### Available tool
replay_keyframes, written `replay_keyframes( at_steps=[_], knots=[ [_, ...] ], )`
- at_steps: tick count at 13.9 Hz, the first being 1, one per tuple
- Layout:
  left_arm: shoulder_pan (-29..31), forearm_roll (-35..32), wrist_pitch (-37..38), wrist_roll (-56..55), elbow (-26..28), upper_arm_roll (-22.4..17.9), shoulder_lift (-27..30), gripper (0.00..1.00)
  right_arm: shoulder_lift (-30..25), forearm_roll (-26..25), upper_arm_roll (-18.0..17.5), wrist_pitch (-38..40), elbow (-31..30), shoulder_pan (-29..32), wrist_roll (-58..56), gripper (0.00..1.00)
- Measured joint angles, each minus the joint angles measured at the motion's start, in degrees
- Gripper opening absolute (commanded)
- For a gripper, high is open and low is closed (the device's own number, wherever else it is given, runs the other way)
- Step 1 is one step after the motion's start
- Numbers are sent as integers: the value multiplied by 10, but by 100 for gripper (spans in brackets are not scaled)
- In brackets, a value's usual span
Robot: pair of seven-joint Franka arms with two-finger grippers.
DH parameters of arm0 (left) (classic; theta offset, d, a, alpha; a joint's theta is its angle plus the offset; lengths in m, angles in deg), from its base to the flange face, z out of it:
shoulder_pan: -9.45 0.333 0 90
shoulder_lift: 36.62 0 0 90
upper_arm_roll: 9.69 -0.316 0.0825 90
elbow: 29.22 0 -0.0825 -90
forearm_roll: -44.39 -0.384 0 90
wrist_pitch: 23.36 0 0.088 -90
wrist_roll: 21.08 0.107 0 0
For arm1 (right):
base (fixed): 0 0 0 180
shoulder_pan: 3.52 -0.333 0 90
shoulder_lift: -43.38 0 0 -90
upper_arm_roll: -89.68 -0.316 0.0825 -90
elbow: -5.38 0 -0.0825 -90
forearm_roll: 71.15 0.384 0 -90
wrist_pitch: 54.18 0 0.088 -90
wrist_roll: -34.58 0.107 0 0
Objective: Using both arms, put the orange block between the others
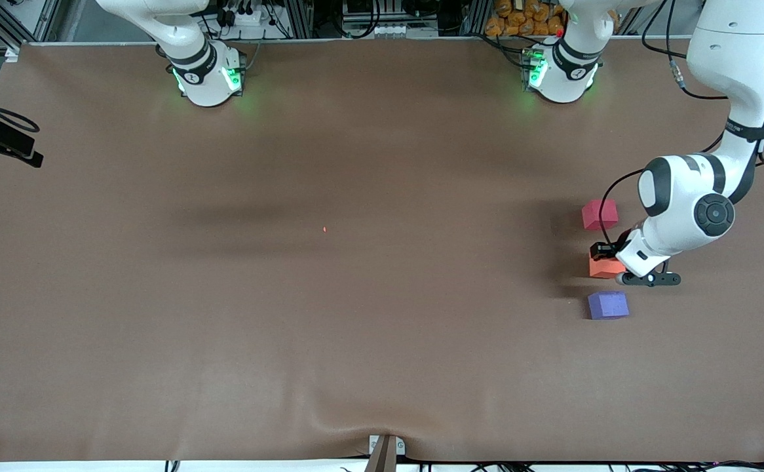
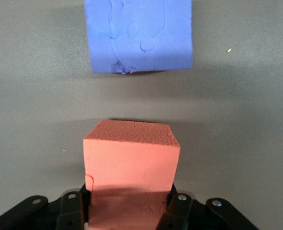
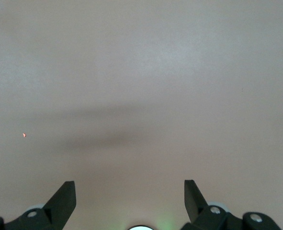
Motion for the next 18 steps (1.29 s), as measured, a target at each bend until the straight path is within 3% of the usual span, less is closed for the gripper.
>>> replay_keyframes(
  at_steps=[3,5,6,7,14,18],
  knots=[
    [0,0,-10,1,0,0,-10,20,0,-1,0,0,-1,0,0,100],
    [0,0,-12,1,0,0,-13,28,0,-1,0,-1,-1,-1,0,100],
    [0,0,-12,1,0,0,-13,41,0,-1,0,-2,-1,-2,0,100],
    [0,0,-12,0,0,0,-13,97,0,-1,0,-4,-1,-5,0,100],
    [-2,0,-15,-43,-17,5,-9,100,0,-2,-1,-12,-1,-8,0,100],
    [-2,0,41,-52,-38,10,41,100,0,-2,-1,-12,-2,-9,0,100]
  ],
)
